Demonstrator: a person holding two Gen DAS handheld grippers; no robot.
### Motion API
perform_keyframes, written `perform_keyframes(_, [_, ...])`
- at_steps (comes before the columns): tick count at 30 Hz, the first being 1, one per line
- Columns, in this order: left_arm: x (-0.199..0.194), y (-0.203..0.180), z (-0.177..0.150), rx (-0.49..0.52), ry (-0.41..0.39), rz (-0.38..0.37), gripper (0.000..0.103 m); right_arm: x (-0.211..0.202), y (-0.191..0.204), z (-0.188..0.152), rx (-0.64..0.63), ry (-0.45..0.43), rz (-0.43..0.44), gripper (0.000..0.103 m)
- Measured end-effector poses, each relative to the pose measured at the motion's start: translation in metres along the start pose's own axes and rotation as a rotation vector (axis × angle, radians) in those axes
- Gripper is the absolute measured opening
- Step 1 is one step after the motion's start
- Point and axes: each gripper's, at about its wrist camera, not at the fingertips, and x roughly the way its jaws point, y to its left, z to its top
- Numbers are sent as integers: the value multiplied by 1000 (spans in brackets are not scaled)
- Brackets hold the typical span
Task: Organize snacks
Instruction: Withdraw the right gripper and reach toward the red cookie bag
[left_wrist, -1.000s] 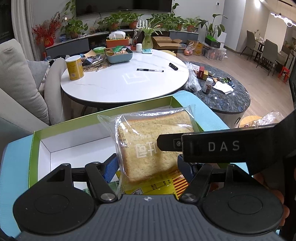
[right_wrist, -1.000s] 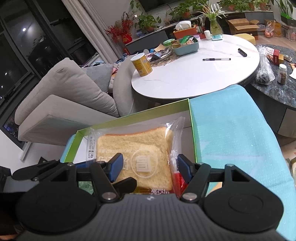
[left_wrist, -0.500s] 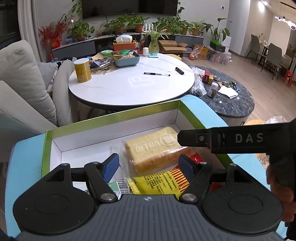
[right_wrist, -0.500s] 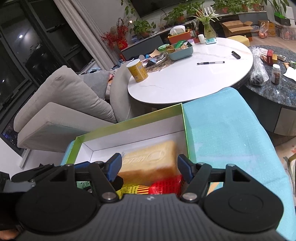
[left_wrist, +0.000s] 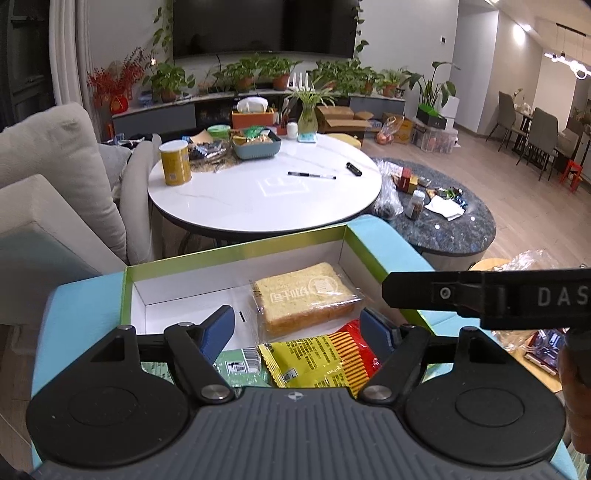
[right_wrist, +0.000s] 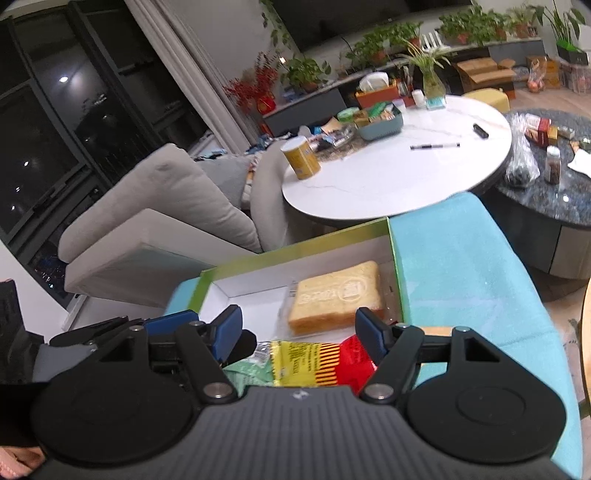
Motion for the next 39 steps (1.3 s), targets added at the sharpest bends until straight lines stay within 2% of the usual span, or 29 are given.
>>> perform_keyframes(7, [-39,-6,-16,7,-23,-3,75,-30,20,-15,-41,-27,-4,65])
perform_keyframes(13, [-62,-6,-50,-9,-5,3,77,-51,23,-43,-63,-18,-24,65])
perform_keyframes(20, [-67,-10,-94,-29,64,-17,77,-56,18,-85,-60,46,-76,65])
perform_keyframes(33, [-67,-23,-136,-12,142,-41,77,-50,-7,-143,-36,163,-211,65])
perform_keyframes(37, [-66,-25,-142,-12,158,-40,77,-44,-23,-156,-9,187,-234,79])
perform_keyframes(39, [-64,-27,-144,-9,170,-45,77,-43,-27,-160,11,197,-216,80])
